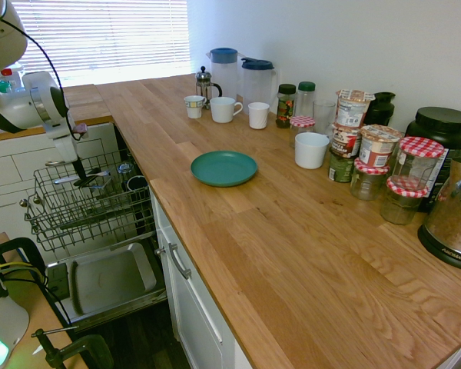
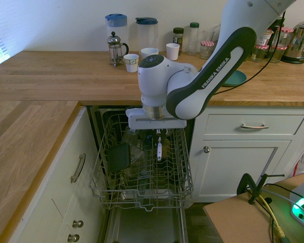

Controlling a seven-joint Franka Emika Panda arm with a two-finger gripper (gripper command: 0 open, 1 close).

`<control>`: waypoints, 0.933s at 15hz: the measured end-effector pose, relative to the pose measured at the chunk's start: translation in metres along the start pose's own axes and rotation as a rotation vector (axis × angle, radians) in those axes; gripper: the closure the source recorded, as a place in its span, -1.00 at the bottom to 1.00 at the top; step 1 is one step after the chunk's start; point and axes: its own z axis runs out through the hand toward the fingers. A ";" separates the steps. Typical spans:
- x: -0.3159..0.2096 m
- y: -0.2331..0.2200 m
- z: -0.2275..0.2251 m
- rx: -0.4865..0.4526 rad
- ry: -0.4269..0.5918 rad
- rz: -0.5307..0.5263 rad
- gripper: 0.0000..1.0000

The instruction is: Put the fork in the dishwasher

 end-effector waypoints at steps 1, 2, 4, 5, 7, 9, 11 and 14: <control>0.001 -0.001 0.010 -0.007 -0.005 0.001 1.00; 0.003 -0.002 0.021 -0.014 -0.009 0.001 1.00; 0.005 -0.003 0.037 -0.022 -0.017 0.000 1.00; 0.005 -0.003 0.043 -0.024 -0.021 -0.004 1.00; 0.002 -0.002 0.053 -0.025 -0.030 -0.011 1.00; -0.001 0.000 0.062 -0.027 -0.040 -0.016 1.00; 0.000 0.002 0.075 -0.032 -0.050 -0.017 1.00; 0.002 0.002 0.093 -0.041 -0.062 -0.023 1.00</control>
